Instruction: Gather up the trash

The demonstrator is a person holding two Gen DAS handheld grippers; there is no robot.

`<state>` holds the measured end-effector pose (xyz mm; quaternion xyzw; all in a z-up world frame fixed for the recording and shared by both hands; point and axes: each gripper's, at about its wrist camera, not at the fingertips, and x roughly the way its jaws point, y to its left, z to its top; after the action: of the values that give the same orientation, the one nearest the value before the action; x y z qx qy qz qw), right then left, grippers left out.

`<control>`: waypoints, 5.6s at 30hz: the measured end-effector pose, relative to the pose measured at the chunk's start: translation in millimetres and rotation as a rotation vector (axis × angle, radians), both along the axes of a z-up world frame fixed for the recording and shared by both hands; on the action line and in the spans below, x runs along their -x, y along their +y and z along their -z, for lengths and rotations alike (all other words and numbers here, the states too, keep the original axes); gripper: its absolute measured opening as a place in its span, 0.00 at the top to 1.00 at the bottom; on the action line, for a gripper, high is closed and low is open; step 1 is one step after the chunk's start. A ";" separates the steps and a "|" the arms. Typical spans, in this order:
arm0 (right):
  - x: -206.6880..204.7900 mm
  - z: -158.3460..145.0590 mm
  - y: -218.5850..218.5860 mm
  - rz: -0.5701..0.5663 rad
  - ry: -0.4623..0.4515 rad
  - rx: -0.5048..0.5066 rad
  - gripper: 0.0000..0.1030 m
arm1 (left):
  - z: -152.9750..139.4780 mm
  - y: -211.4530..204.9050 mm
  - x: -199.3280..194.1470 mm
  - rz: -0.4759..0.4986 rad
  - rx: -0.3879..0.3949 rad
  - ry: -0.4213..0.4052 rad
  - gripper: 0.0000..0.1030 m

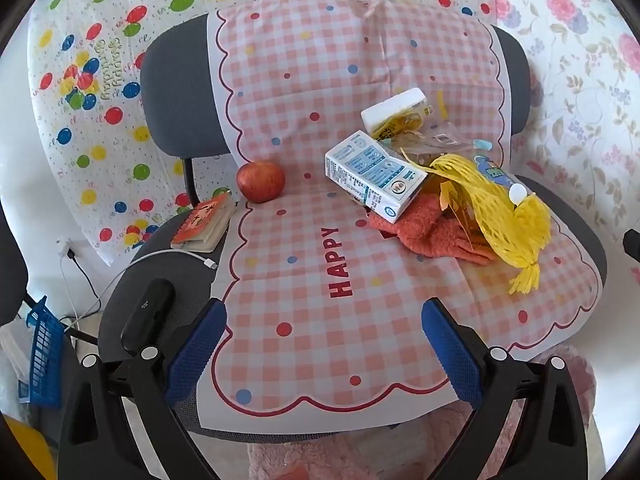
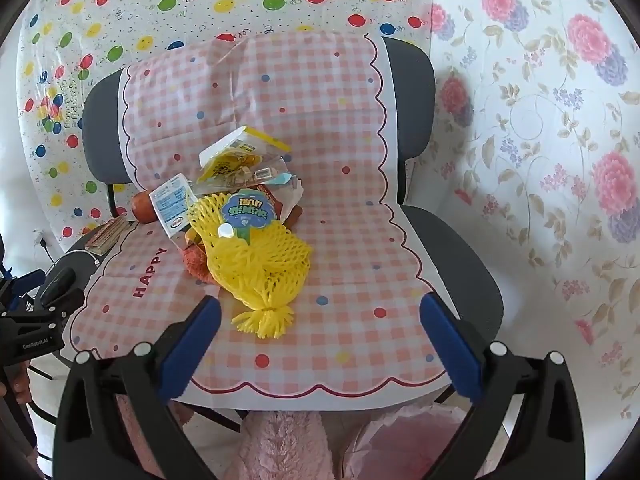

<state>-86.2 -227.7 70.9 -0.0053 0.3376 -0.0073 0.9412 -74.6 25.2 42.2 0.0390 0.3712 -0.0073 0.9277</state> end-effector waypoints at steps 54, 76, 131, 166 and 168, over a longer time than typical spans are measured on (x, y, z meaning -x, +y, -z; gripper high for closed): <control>-16.6 18.1 7.6 -0.052 0.029 -0.003 0.06 | 11.4 8.1 -6.6 -0.019 0.003 0.025 0.06; -117.1 73.4 78.3 -0.264 0.018 0.155 0.06 | 47.5 3.4 -56.9 0.011 0.033 0.099 0.06; -51.7 57.4 -65.7 -0.081 -0.110 -0.282 0.68 | 4.8 -118.0 -124.9 0.261 0.059 -0.073 0.45; -42.9 24.5 -89.1 0.009 -0.222 -0.298 0.68 | -90.6 -117.3 -87.4 0.552 0.234 -0.372 1.00; -30.2 21.9 -91.2 0.010 -0.219 -0.311 0.68 | -82.4 -120.2 -65.3 0.576 0.235 -0.357 1.00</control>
<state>-56.0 -318.8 49.0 0.1429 0.2303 0.0398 0.9618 -9.4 -95.1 124.6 0.0357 0.1736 -0.3045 0.9359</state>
